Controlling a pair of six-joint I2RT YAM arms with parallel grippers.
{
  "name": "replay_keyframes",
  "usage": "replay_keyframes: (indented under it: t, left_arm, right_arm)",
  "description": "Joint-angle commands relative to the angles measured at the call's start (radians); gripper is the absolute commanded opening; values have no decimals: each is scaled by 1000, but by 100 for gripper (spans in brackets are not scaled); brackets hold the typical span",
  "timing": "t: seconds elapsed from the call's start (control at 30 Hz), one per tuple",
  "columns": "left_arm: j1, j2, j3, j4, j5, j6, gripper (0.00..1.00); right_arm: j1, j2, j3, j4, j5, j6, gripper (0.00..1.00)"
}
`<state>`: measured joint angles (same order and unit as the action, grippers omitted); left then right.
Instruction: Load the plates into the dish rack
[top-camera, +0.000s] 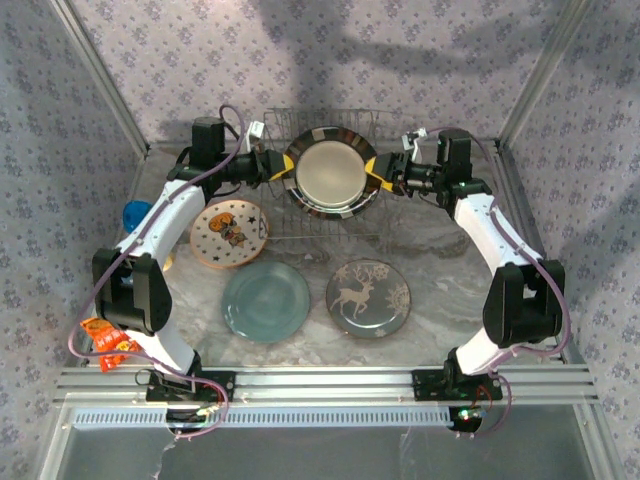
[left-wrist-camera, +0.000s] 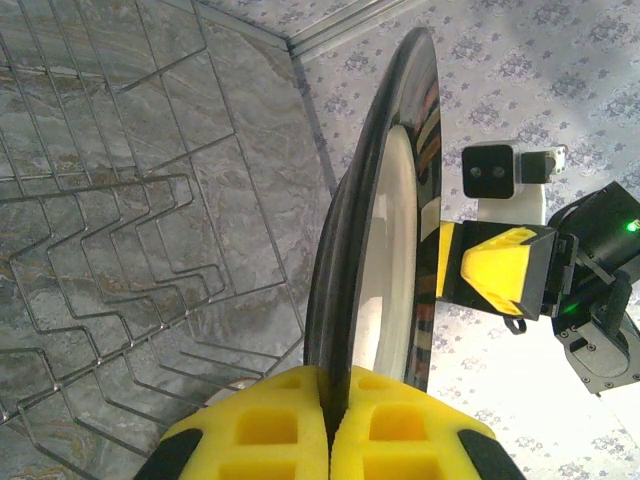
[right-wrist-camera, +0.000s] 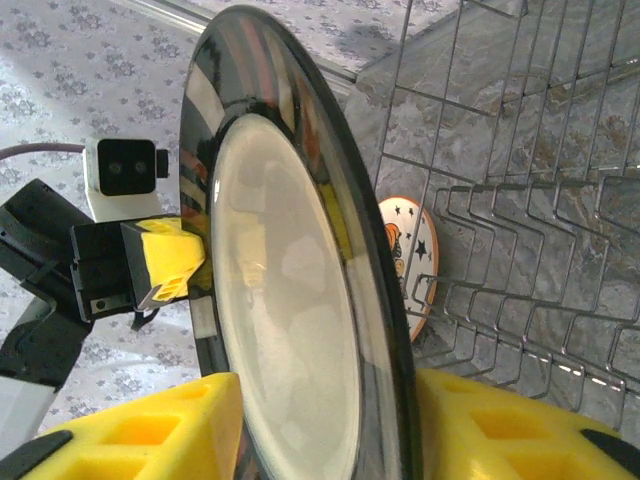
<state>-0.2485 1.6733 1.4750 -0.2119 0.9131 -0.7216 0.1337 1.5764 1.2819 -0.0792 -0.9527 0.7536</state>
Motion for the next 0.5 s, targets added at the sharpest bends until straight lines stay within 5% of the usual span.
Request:
replay_keyframes:
  t: [0.0,0.47]
  left_arm:
    - [4,-55,39,79,83,5,0]
    - [4,-54,36,88,80,1,0]
  right_arm:
    - [4,13,36,9,-31,3,43]
    - [11,16,32,3,-41,-3,17]
